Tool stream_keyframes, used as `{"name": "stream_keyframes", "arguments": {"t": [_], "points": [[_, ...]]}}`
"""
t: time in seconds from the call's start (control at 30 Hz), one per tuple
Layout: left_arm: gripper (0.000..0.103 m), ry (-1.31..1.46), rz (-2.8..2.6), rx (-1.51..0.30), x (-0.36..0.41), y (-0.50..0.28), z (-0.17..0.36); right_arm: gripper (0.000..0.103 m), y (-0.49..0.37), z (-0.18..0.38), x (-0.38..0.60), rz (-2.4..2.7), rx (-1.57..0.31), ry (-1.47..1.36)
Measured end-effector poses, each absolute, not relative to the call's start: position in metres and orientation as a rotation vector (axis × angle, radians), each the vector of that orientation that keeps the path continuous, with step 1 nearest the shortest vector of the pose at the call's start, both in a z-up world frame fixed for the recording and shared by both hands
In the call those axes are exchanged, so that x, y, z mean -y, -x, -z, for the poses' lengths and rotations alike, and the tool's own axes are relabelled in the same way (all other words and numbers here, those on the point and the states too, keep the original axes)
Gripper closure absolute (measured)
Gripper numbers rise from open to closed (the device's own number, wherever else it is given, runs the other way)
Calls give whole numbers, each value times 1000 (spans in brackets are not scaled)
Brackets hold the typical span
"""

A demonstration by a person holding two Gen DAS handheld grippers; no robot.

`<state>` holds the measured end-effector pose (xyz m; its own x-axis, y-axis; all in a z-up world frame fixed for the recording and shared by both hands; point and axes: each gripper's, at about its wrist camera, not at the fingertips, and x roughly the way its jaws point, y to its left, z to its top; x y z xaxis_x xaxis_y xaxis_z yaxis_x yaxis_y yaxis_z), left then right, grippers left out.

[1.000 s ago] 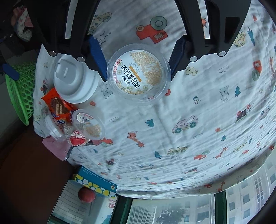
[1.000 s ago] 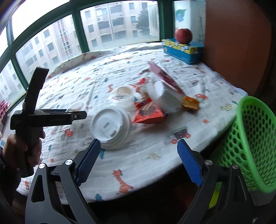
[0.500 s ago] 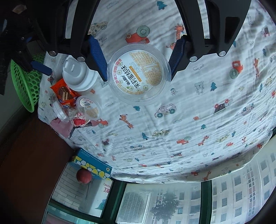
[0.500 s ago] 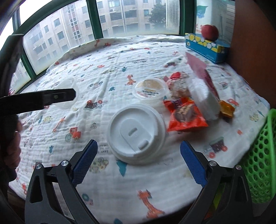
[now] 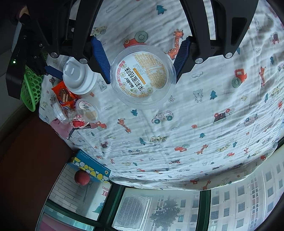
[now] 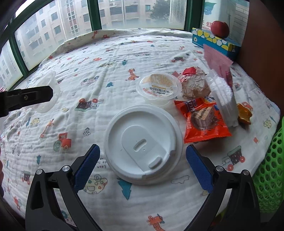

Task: Collect trash
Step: 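Grasp the white cup lid with the right gripper, then drop the white lid into the basket with the right gripper while the left carries the dessert cup there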

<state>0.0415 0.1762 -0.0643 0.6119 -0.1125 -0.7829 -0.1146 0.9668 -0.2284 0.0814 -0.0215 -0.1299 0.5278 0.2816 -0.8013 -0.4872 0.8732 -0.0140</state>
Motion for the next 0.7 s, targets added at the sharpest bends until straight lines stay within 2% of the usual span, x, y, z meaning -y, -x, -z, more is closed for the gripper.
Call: {"name": "stream_keyframes", "arguments": {"t": [0.07, 0.1, 0.13, 0.7], "points": [[38, 269, 0, -915, -177, -41, 64, 8, -82, 131, 21, -457, -903, 248], [38, 268, -1, -915, -176, -42, 64, 14, -83, 131, 21, -459, -909, 242], [38, 268, -2, -915, -177, -41, 64, 16, -84, 131, 22, -461, -917, 232], [38, 244, 63, -896, -144, -46, 46, 16, -48, 87, 86, -491, -863, 123]]}}
